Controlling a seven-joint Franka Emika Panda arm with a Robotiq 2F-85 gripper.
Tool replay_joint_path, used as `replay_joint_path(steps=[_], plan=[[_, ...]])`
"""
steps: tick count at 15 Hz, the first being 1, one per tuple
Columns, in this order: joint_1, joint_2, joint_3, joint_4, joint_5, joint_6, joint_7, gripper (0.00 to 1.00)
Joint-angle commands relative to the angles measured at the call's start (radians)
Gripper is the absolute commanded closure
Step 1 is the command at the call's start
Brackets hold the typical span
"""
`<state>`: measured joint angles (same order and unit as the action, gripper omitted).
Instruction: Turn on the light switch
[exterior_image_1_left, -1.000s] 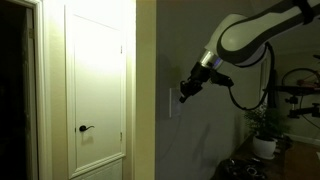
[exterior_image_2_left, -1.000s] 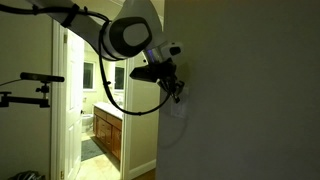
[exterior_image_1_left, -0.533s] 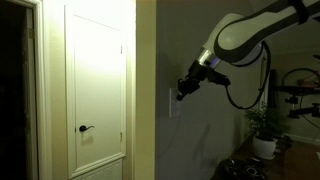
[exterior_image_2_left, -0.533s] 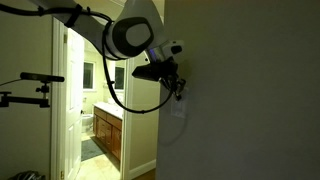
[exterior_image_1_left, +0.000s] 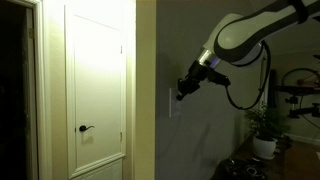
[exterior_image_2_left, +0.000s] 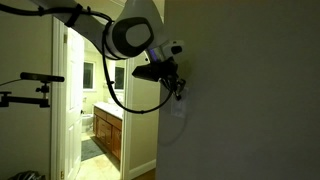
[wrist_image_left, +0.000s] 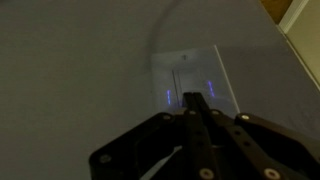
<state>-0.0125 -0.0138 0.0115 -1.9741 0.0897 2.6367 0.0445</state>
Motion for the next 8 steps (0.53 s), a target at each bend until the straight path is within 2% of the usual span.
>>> replay_joint_path(steps=[1,6,8], plan=[[0.007,0.023,-0.003,0.018,0.014,0.037,0.006,0.96],[0.006,0.015,-0.004,0.008,0.012,0.031,0.006,0.96],[0.005,0.000,-0.004,-0.003,-0.002,-0.020,0.015,0.96]])
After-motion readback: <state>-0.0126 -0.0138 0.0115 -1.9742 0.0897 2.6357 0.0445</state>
